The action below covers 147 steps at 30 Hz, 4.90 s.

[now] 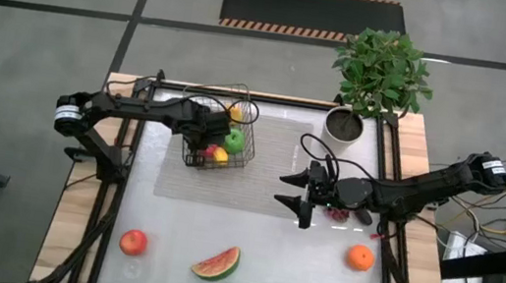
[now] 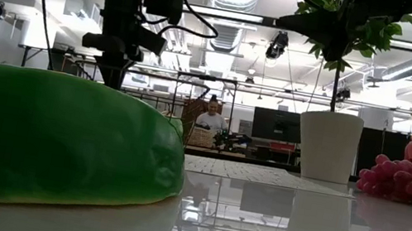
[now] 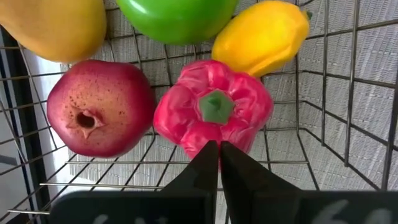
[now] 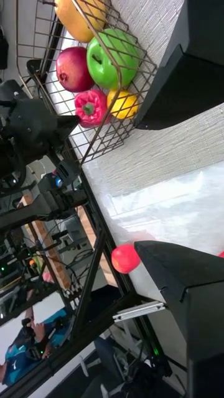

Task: Build produce basket
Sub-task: Put the red bell pepper into the brown wire basket, then put the red sliced watermelon into the brown wire basket

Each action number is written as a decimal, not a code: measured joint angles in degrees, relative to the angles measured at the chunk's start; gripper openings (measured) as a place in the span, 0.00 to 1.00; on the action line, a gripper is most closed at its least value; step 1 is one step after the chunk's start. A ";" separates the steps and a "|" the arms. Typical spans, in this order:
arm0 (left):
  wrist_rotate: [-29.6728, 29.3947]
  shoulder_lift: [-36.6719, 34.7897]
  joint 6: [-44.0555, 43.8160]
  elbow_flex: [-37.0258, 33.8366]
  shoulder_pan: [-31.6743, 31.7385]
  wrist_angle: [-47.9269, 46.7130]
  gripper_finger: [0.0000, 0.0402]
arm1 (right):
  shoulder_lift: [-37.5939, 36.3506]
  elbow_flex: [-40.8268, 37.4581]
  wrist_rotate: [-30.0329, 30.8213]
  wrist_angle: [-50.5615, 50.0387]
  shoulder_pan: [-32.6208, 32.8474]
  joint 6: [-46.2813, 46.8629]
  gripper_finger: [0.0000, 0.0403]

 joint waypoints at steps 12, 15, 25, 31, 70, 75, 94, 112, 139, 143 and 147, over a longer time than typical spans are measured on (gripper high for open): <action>-9.54 -0.94 -0.47 0.28 0.11 -0.03 0.00 | 0.00 0.00 0.01 0.02 -0.02 -0.01 0.71; -9.89 -1.03 -0.44 0.45 0.13 -0.09 0.00 | 0.00 0.00 0.02 0.00 0.00 -0.01 0.71; -9.11 -10.64 -5.95 4.56 -8.05 5.13 0.00 | 0.29 0.00 -0.71 0.25 1.19 -7.30 0.71; -8.84 -19.14 -9.36 0.23 -20.90 21.89 0.00 | 4.63 0.69 -4.74 3.32 4.53 -11.19 0.67; -8.82 -25.90 -5.95 -24.35 -37.03 67.99 0.00 | 54.27 56.66 -14.82 -37.26 13.72 -24.10 0.85; -8.82 -26.06 -4.09 -24.39 -37.03 67.95 0.00 | 55.21 56.30 -15.34 -36.45 11.81 -24.58 0.82; -8.84 -29.79 -3.26 -24.52 -37.13 67.58 0.00 | 59.70 56.20 -27.38 -29.35 8.81 -22.09 0.43; -13.39 -40.28 -3.45 -30.31 -37.13 68.07 0.00 | 56.09 56.04 -26.58 -32.91 8.02 -20.45 0.26; -18.17 -53.44 3.43 -34.54 -37.11 69.34 0.00 | 33.66 56.15 4.63 -48.20 -11.55 8.40 0.25; -18.17 -53.96 6.04 -34.86 -37.11 69.30 0.00 | 35.33 56.15 -0.42 -39.14 -16.05 13.03 0.26; -18.20 -53.93 8.75 -34.86 -37.11 69.37 0.00 | 37.93 56.19 -1.78 -32.60 -18.15 16.61 0.26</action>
